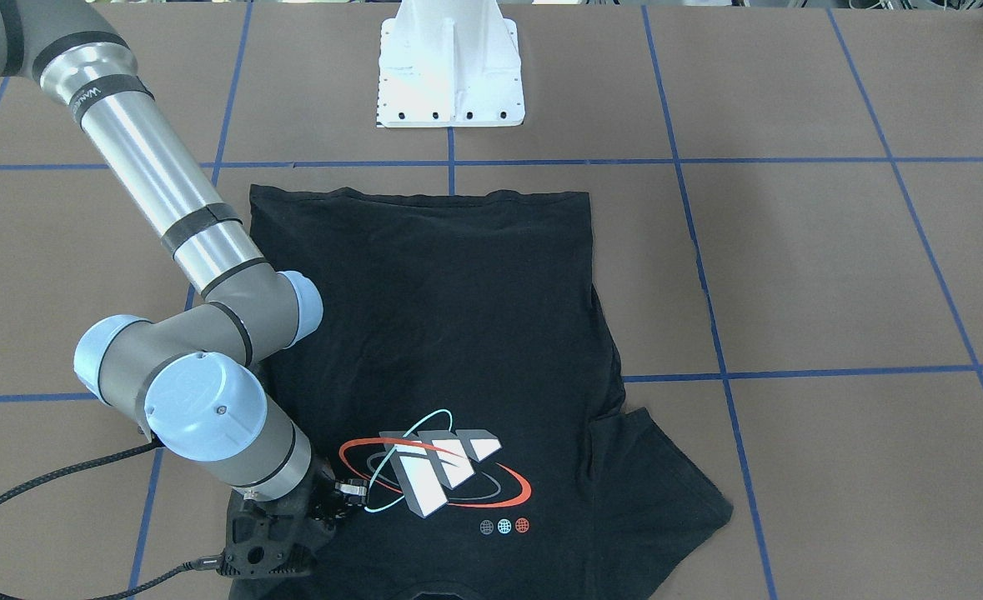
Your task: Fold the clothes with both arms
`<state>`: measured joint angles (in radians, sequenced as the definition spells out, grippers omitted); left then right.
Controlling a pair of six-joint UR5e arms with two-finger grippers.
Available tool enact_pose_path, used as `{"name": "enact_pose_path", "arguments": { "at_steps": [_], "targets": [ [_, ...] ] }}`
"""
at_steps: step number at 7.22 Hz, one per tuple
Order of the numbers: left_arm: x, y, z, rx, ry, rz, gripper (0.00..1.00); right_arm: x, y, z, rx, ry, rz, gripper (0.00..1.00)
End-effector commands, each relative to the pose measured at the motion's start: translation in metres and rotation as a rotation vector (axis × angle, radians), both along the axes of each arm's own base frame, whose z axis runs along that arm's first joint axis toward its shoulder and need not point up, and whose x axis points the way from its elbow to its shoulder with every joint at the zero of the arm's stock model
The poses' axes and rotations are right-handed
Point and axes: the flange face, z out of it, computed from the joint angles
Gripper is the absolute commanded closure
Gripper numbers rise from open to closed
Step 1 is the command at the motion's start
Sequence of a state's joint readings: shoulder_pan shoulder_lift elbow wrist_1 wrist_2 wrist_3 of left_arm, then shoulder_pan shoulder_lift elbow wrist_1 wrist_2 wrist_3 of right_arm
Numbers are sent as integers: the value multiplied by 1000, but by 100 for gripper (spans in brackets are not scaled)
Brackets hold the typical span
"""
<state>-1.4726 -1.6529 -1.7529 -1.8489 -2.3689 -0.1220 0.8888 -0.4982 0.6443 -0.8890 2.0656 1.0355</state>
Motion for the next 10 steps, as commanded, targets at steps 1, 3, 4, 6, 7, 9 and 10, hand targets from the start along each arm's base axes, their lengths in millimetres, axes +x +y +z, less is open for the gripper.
{"name": "enact_pose_path", "arguments": {
  "at_steps": [1,3,4,6,7,9,10],
  "targets": [
    [85,-48,-68,-29,75,19,1,-11,7,5,-3,9,41,0],
    [187,-62,-104,-48,169,57,1,21,44,30,25,-74,-5,0],
    [227,-73,-108,2,178,27,1,59,82,64,11,-122,-50,0],
    [314,-100,-99,-29,187,72,1,143,121,94,-46,-230,-132,0],
    [335,-132,-98,-53,175,70,1,171,163,120,-41,-233,-138,0],
    [337,-153,-39,-53,172,54,6,189,189,122,-19,-243,-142,0],
    [336,-156,-23,-77,192,7,17,187,189,123,-19,-237,-137,0]
  ]
}}
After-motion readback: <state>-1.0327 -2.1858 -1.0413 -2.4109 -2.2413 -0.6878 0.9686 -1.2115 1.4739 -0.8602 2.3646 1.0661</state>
